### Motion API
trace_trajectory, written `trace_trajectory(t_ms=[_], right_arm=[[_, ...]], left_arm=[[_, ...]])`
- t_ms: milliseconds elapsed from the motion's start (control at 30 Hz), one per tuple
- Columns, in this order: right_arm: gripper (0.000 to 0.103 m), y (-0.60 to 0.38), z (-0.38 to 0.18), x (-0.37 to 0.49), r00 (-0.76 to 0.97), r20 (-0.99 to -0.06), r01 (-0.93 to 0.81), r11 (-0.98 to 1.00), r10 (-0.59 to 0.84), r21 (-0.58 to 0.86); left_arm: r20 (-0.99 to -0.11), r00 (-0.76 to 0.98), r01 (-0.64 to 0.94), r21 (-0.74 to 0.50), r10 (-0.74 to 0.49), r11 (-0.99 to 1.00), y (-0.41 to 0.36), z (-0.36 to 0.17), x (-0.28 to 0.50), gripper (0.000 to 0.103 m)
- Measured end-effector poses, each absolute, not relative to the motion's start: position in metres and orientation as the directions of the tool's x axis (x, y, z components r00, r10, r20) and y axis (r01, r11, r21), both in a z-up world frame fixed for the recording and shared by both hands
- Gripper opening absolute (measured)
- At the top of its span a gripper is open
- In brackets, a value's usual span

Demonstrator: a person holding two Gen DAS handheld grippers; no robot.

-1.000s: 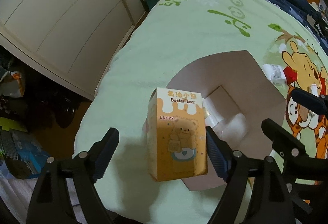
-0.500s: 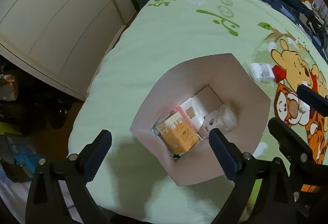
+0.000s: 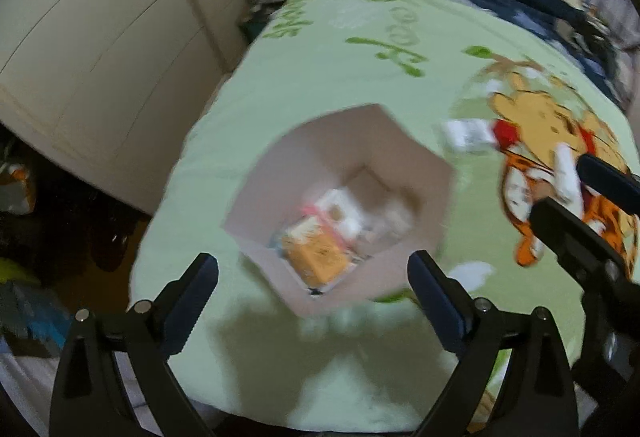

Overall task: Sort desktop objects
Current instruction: 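Move both open grippers back toward the white packet and white sock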

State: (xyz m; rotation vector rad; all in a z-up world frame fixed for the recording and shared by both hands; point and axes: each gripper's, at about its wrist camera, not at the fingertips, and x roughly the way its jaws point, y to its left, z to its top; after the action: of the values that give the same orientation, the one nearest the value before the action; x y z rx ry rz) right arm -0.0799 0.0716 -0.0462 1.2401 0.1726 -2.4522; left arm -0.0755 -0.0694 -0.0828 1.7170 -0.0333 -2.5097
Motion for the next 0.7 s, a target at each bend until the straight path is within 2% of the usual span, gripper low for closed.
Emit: trace_trajectory(t_ms=[200, 333, 467, 700], right_arm=[[0.065, 0.142, -0.061, -0.043, -0.524, -0.817, 0.23, -0.963, -0.243, 0.14], [0.065, 0.194, -0.074, -0.026, -0.519, -0.833, 0.115, -0.981, -0.195, 0.158], [0.065, 0.24, -0.081, -0.02, -0.527, -0.842, 0.012, -0.992, -0.116, 0.129], [0.065, 0.298, -0.109, -0.041, -0.53, -0.848, -0.088, -0.994, -0.002, 0.058]], left_arm=[[-0.959, -0.272, -0.06, -0.062, 0.076, -0.996, -0.009, -0.102, -0.041, 0.101], [-0.951, -0.186, -0.069, -0.237, 0.246, -0.969, 0.019, -0.122, -0.037, 0.102], [-0.958, -0.187, -0.068, -0.208, 0.217, -0.976, 0.044, -0.13, -0.047, 0.101], [-0.955, -0.291, -0.166, -0.014, 0.062, -0.986, 0.102, -0.142, -0.098, 0.102]])
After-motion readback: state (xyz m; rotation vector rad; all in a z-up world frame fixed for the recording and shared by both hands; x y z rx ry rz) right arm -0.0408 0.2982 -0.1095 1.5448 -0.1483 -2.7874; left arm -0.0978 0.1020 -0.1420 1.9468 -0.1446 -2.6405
